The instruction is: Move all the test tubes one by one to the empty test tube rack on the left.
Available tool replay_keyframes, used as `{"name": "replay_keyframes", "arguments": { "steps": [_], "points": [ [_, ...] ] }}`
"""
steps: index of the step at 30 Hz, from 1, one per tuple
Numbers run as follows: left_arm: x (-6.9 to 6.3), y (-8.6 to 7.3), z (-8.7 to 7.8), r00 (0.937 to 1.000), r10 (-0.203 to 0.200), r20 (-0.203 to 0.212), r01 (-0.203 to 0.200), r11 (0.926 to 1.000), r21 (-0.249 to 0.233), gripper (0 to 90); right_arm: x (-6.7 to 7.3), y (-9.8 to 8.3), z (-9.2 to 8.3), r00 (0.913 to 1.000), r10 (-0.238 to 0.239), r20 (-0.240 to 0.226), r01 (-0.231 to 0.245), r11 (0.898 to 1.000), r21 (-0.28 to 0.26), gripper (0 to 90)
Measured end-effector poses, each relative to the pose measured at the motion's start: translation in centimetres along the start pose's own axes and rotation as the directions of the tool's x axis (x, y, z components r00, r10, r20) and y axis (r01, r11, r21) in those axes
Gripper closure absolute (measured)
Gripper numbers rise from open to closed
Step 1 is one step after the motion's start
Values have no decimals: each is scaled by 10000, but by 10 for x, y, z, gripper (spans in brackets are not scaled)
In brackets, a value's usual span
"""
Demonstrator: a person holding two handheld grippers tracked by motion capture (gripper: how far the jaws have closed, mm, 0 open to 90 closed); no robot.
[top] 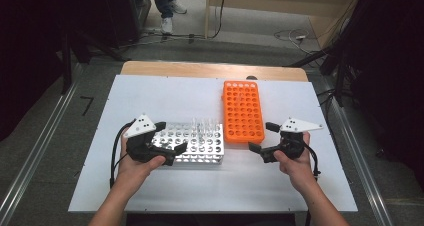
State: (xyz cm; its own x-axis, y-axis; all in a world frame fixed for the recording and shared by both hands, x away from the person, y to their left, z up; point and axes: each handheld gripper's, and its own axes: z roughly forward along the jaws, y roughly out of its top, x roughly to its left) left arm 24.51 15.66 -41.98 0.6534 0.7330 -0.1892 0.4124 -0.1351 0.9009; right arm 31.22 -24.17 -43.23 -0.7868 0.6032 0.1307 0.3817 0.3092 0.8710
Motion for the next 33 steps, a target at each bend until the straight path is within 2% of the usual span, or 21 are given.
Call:
{"name": "replay_keyframes", "arguments": {
  "steps": [7,14,23,28,33],
  "points": [
    [-3,-15,-10,9999,-153,57,153,9997,-163,0,-14,16,9,9996,107,242,-106,9999,-32,0],
    [-5,-24,-21,10000,-75,-39,73,9988,-485,0,-29,30,25,9984,187,530,-193,9997,117,12],
    [-8,-33,-25,10000,-73,-49,70,9986,-515,0,-51,42,52,9960,730,515,-744,9969,251,53],
    [-5,-36,-28,9999,-137,-96,132,9983,-563,0,-58,47,68,9960,722,522,-747,9960,484,66],
    [-4,-37,-28,9997,-167,-157,158,9984,-541,0,-65,49,84,9951,825,542,-864,9935,740,116]
  ]
}}
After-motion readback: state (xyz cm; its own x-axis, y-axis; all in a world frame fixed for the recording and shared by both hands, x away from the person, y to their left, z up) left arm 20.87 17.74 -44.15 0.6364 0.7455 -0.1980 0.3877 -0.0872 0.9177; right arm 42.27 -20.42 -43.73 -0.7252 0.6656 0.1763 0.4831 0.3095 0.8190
